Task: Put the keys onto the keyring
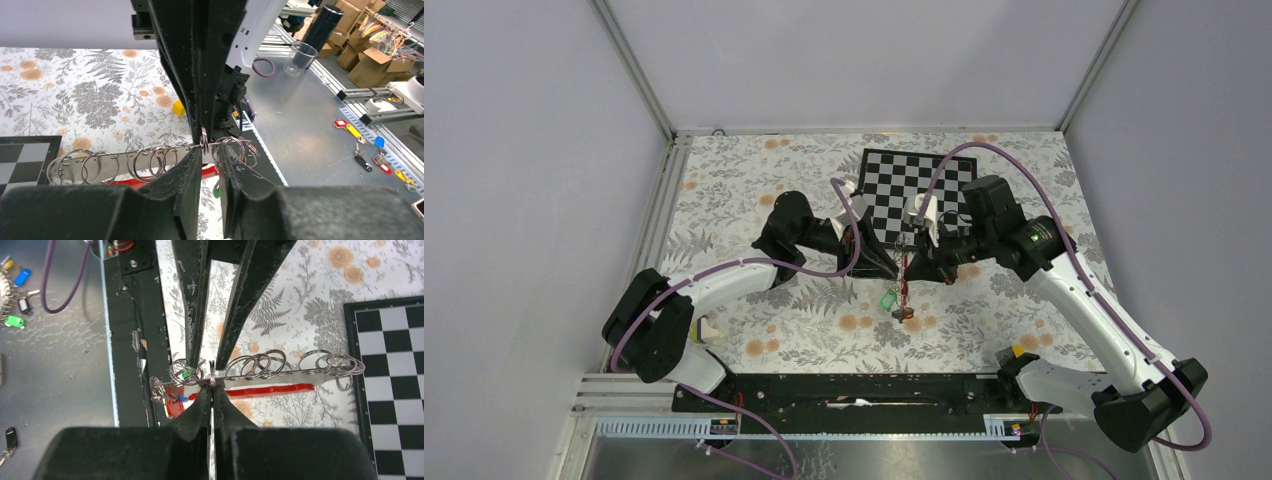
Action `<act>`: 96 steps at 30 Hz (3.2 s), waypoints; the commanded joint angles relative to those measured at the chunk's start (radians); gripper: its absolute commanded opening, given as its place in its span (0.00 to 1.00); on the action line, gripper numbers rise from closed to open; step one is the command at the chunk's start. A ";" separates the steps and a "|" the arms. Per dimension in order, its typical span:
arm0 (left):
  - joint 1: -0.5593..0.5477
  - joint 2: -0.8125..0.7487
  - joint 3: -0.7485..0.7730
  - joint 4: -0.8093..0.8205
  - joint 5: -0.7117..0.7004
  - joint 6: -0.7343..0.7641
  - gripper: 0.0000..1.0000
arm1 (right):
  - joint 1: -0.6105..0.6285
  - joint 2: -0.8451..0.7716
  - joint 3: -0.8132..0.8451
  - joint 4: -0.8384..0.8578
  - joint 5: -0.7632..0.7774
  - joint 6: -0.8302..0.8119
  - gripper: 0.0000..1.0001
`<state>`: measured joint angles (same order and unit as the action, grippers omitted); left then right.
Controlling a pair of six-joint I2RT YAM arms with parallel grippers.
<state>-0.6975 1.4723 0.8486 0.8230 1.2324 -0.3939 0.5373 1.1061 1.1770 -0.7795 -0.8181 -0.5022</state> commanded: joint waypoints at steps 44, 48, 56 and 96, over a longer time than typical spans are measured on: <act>-0.025 -0.054 0.132 -0.427 -0.006 0.314 0.00 | 0.086 0.079 0.098 -0.088 0.256 -0.038 0.28; -0.025 -0.065 0.127 -0.425 0.023 0.314 0.00 | 0.075 0.031 0.038 -0.056 0.202 -0.066 0.37; -0.025 -0.070 0.106 -0.389 0.049 0.299 0.00 | 0.058 0.011 0.023 -0.049 0.102 -0.098 0.38; -0.031 -0.041 0.009 0.071 0.119 -0.001 0.00 | 0.054 0.038 -0.032 0.029 -0.015 -0.069 0.09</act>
<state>-0.7197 1.4441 0.8593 0.7242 1.3113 -0.3473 0.5953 1.1511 1.1606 -0.8127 -0.8410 -0.5777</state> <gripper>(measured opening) 0.010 0.059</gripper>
